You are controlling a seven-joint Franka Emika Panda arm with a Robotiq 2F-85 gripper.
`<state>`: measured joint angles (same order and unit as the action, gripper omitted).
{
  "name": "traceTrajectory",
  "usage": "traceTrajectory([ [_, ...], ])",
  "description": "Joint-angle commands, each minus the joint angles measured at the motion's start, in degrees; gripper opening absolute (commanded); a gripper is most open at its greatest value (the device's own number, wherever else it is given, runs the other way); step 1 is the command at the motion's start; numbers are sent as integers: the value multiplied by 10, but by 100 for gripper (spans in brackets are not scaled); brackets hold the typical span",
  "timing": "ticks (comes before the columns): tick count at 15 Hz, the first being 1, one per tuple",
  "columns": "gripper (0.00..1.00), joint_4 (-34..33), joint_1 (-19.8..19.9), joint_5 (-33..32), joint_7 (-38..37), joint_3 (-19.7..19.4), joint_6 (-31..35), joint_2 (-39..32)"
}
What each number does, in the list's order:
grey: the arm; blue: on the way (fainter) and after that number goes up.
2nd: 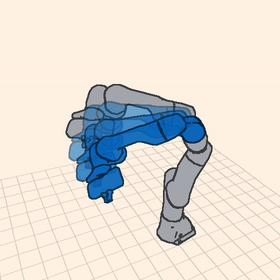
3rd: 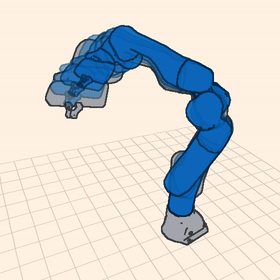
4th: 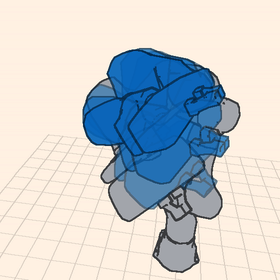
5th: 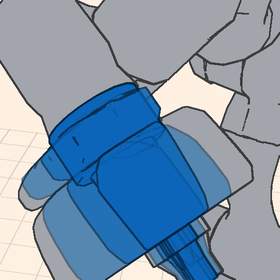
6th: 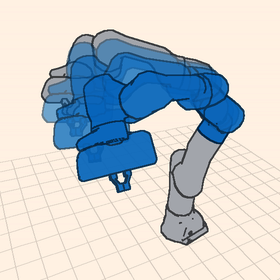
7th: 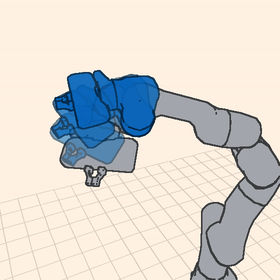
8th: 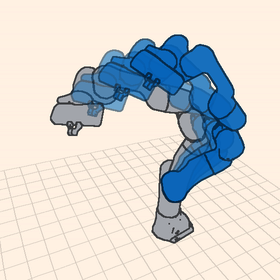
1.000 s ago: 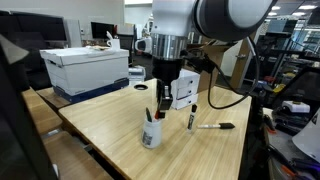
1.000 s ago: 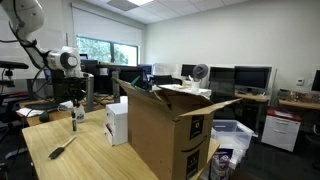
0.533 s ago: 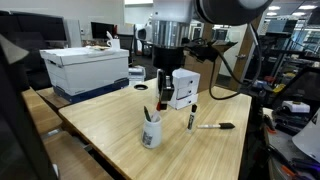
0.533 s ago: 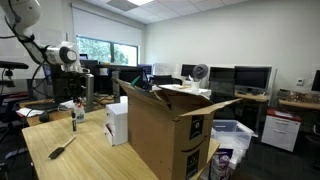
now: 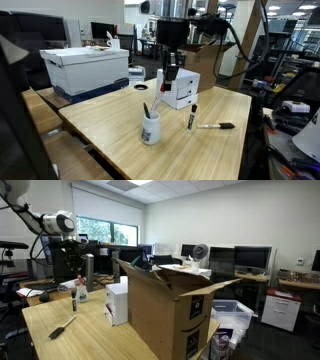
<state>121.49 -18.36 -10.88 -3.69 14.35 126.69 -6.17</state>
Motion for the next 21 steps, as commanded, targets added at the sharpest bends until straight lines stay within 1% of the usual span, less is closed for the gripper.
traceTrajectory([
  [1,8,6,2,-17,-21,5,-45,37],
  [6,8,6,4,-8,-12,8,-113,58],
  [10,8,23,6,0,-7,9,-140,68],
  [17,8,92,14,49,9,4,-118,73],
  [21,8,113,16,63,14,2,-114,74],
])
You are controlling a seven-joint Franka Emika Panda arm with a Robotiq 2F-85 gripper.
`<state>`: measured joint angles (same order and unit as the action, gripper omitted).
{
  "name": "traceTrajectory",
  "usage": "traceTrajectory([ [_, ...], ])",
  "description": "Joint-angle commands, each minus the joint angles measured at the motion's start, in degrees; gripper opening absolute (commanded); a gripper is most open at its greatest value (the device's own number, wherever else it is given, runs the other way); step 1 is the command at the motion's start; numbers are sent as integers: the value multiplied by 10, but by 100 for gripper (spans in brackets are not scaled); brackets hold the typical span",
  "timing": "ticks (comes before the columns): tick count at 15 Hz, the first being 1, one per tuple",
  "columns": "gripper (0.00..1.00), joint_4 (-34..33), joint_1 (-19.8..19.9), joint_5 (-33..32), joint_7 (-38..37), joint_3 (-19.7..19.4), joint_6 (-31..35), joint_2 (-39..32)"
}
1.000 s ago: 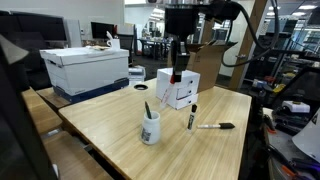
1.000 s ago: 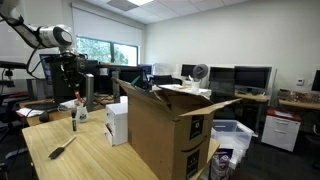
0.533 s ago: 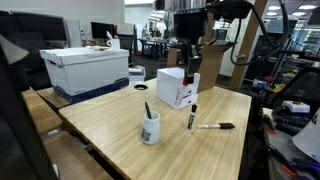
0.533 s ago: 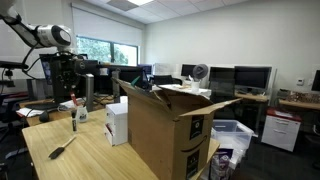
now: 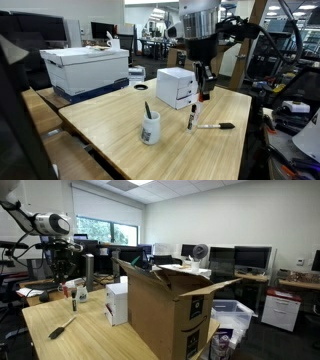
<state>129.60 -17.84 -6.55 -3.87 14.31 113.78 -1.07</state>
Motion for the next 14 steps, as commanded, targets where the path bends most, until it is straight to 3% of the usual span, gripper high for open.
traceTrajectory([
  [1,8,36,11,20,15,3,14,21],
  [14,8,58,11,34,16,5,35,6],
])
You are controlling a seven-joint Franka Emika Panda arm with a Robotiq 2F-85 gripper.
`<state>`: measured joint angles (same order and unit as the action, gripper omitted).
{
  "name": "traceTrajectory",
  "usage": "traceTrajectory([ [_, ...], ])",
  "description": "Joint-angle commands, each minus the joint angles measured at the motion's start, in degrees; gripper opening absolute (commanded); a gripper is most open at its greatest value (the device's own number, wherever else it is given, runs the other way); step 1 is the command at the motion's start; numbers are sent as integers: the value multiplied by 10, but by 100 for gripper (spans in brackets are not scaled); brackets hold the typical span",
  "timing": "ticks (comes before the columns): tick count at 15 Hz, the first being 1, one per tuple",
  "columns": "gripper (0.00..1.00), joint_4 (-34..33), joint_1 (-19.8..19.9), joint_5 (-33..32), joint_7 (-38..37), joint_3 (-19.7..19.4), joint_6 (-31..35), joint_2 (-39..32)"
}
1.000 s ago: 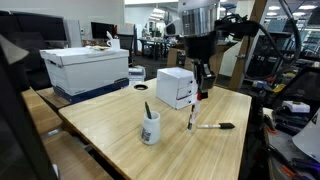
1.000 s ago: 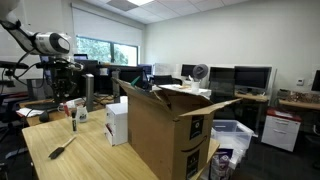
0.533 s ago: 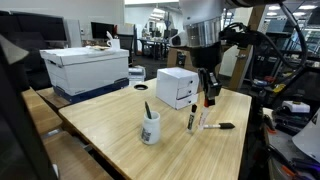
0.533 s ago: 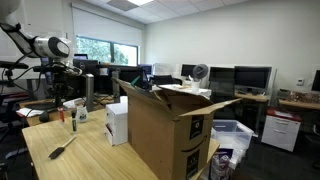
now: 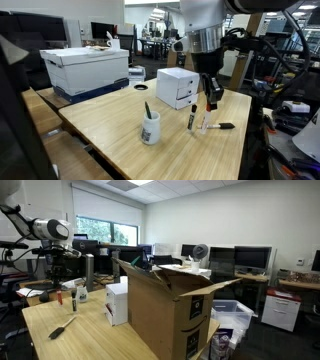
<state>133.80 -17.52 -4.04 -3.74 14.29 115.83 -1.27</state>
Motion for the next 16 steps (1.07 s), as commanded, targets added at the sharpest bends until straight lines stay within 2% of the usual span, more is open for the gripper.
traceTrajectory([
  [1,8,17,8,10,17,5,16,8],
  [16,8,17,10,38,35,4,24,-20],
])
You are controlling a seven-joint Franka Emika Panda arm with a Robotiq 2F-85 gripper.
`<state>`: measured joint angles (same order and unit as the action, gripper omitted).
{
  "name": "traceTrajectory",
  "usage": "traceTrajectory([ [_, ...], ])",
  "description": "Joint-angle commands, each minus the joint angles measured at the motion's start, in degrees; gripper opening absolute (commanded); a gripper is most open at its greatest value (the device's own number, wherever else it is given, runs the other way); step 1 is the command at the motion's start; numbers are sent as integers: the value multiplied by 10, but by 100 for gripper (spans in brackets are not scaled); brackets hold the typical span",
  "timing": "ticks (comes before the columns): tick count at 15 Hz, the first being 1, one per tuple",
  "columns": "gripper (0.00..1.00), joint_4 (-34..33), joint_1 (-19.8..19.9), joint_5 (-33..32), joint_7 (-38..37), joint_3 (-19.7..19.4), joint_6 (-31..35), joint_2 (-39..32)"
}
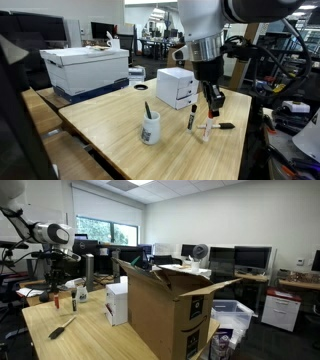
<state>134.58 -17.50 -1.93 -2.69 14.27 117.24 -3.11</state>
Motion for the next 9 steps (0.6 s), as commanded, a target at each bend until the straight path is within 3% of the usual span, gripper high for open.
traceTrajectory([
  [1,8,9,10,17,24,4,10,-4],
  [9,8,8,10,23,26,4,13,-19],
])
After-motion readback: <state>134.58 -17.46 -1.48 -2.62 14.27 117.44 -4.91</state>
